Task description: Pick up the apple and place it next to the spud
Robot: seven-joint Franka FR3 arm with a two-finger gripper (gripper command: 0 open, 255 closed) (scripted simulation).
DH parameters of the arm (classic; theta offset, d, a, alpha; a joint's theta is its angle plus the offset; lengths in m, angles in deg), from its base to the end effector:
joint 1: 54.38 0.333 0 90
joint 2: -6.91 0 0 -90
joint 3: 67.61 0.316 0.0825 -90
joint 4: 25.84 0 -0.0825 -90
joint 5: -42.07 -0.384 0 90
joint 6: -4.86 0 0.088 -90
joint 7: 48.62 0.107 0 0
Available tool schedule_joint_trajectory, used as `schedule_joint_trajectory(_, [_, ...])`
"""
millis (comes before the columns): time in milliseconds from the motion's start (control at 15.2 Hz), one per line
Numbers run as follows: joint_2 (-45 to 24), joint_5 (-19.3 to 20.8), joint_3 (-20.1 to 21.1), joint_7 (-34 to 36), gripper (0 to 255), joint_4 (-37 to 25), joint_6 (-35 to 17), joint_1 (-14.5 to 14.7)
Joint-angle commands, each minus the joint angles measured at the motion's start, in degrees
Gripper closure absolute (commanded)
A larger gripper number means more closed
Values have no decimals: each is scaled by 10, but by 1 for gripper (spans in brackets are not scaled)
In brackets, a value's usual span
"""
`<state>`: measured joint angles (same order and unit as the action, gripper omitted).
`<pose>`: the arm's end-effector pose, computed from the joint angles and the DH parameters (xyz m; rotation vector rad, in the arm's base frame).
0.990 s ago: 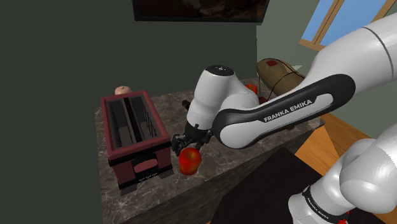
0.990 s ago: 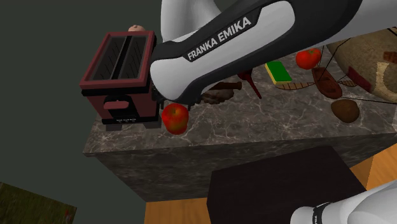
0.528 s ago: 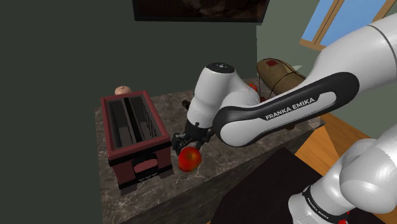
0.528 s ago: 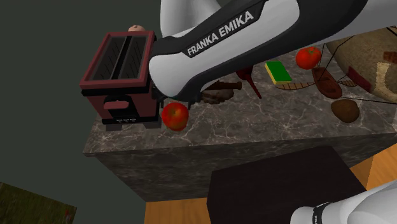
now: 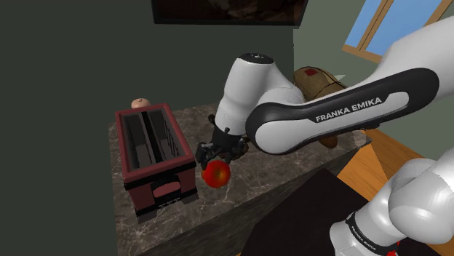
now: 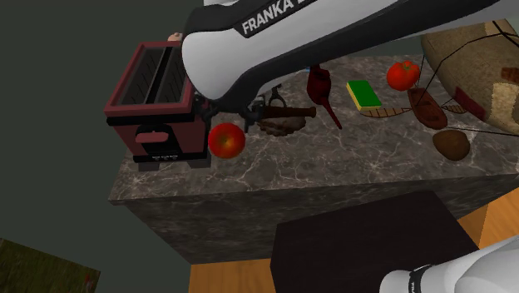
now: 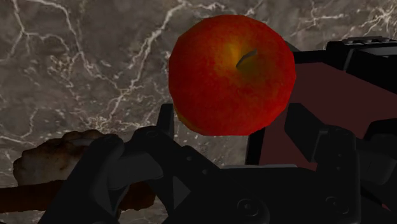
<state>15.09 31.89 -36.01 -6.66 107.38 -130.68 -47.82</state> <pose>0.3948 0.3169 0.4046 -2.9739 0.2705 -0.1328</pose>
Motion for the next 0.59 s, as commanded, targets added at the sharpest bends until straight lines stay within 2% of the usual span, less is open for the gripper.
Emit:
schedule_joint_trajectory(0, [8,-3,-3,-3,255,-9,16,0])
schedule_joint_trajectory(528, [37,-12,-12,-8,255,-47,82,0])
